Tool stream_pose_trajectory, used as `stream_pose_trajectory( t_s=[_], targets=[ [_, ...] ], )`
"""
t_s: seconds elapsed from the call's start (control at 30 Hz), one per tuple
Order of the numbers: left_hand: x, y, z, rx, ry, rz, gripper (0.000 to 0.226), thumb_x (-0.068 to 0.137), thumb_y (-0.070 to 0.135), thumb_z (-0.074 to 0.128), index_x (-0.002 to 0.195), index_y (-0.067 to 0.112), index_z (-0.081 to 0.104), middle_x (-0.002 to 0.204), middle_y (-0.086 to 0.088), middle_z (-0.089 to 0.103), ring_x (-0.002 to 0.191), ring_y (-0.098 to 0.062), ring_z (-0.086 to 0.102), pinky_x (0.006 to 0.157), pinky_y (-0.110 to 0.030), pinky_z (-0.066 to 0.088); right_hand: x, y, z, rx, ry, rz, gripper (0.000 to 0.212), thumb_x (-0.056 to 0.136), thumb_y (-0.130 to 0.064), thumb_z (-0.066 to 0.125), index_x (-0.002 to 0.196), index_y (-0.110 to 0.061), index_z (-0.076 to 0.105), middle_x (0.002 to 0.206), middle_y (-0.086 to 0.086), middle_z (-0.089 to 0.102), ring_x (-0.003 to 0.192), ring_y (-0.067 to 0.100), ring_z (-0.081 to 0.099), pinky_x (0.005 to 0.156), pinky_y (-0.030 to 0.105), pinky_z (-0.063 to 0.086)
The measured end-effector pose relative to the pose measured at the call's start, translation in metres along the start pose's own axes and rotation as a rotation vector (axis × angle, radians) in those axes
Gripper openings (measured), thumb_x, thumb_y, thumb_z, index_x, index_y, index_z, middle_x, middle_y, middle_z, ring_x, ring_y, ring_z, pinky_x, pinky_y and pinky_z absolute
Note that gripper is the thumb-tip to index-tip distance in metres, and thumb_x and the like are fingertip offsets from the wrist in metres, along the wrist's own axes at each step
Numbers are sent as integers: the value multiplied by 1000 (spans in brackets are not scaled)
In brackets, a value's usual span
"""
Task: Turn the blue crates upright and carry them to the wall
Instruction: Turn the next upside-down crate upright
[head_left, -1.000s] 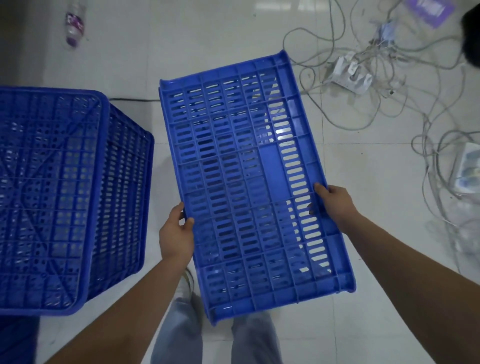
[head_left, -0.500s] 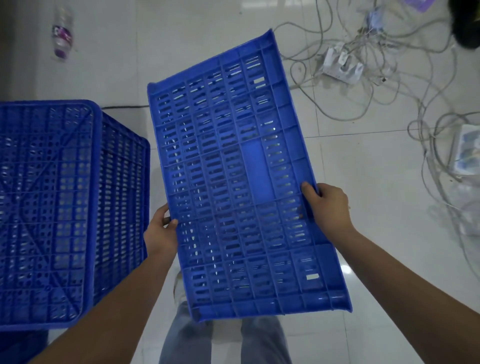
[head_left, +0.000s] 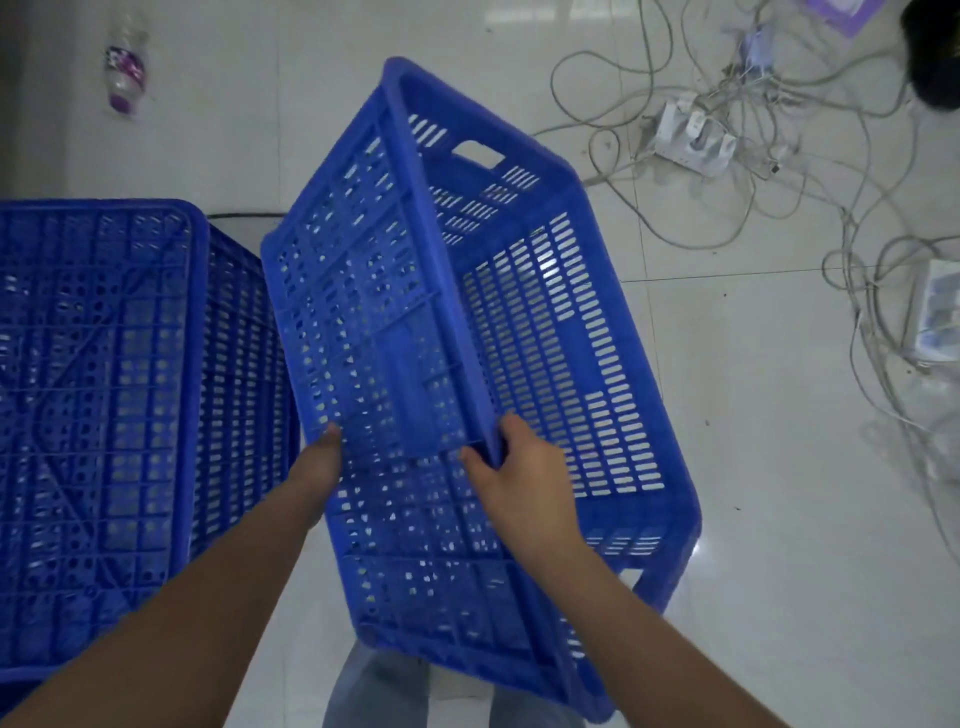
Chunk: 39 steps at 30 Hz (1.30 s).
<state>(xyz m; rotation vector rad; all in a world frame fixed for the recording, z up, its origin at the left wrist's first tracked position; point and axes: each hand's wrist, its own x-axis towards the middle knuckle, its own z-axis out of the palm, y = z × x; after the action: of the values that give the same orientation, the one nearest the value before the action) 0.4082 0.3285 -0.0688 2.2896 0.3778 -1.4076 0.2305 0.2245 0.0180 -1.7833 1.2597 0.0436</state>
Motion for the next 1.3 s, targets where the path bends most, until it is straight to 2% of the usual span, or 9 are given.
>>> stream_pose_trajectory(
  t_s=[0.1, 0.27, 0.37, 0.47, 0.57, 0.77, 0.9, 1.03, 1.3],
  targets=[
    [-5, 16, -9, -192, 18, 108, 61, 96, 60, 23, 132, 19, 51, 134, -16, 52, 120, -34, 50, 114, -51, 28, -9, -17, 38, -72, -49, -33, 24, 91, -36, 55, 85, -21, 37, 91, 18, 67, 85, 36, 62, 60, 33, 30],
    [-16, 44, -27, -398, 18, 320, 69, 93, 64, 25, 141, 20, 44, 145, -5, 47, 114, -15, 51, 99, -37, 41, -20, -30, 91, -151, -141, -21, 26, 95, -34, 47, 109, -12, 45, 111, 13, 62, 102, 33, 60, 74, 38, 44],
    [-22, 50, -27, -394, -19, 315, 54, 94, 61, 30, 118, 22, 58, 130, -15, 59, 92, -23, 62, 87, -40, 47, -22, -32, 111, -179, -165, 11, 26, 94, -33, 47, 112, -13, 43, 115, 10, 59, 106, 32, 59, 77, 38, 45],
    [-19, 46, -22, -365, -16, 260, 54, 97, 55, 26, 120, 18, 58, 132, -28, 54, 114, -42, 54, 78, -37, 47, -20, -28, 120, -182, -161, 36, 25, 92, -30, 49, 110, -12, 44, 113, 11, 60, 105, 33, 59, 75, 38, 45],
    [-23, 46, -14, -428, -32, 243, 49, 98, 55, 21, 107, 21, 56, 107, -12, 62, 82, -19, 61, 66, -28, 48, -10, -24, 125, -207, -148, 67, 26, 91, -29, 50, 110, -12, 45, 112, 12, 61, 104, 33, 60, 77, 39, 46],
    [-24, 37, 10, -389, -207, 298, 40, 102, 38, 31, 137, 22, 43, 118, 2, 55, 99, -15, 55, 85, -31, 45, 18, -11, 133, -265, -147, 198, 28, 88, -21, 50, 113, -8, 45, 115, 16, 62, 106, 34, 62, 83, 41, 48],
    [-12, 39, 21, -346, -300, 304, 25, 101, 14, 41, 123, 24, 46, 114, 3, 56, 86, -5, 59, 69, -18, 51, 35, 11, 132, -284, -181, 260, 31, 88, -15, 51, 116, -6, 45, 117, 17, 62, 106, 33, 62, 84, 39, 49],
    [3, 41, 31, -319, -334, 223, 31, 100, 15, 43, 130, 16, 48, 118, -1, 58, 102, -15, 57, 87, -27, 45, 44, 30, 136, -323, -246, 264, 33, 91, -14, 51, 121, -5, 44, 116, 17, 63, 105, 32, 63, 83, 38, 49],
    [27, 39, 37, -117, -203, 208, 22, 97, 14, 48, 118, 9, 51, 124, -11, 58, 100, -24, 59, 88, -35, 49, 44, 47, 140, -381, -330, 250, 42, 95, -24, 48, 133, -9, 36, 130, 14, 52, 117, 31, 55, 91, 41, 46]
  ],
)
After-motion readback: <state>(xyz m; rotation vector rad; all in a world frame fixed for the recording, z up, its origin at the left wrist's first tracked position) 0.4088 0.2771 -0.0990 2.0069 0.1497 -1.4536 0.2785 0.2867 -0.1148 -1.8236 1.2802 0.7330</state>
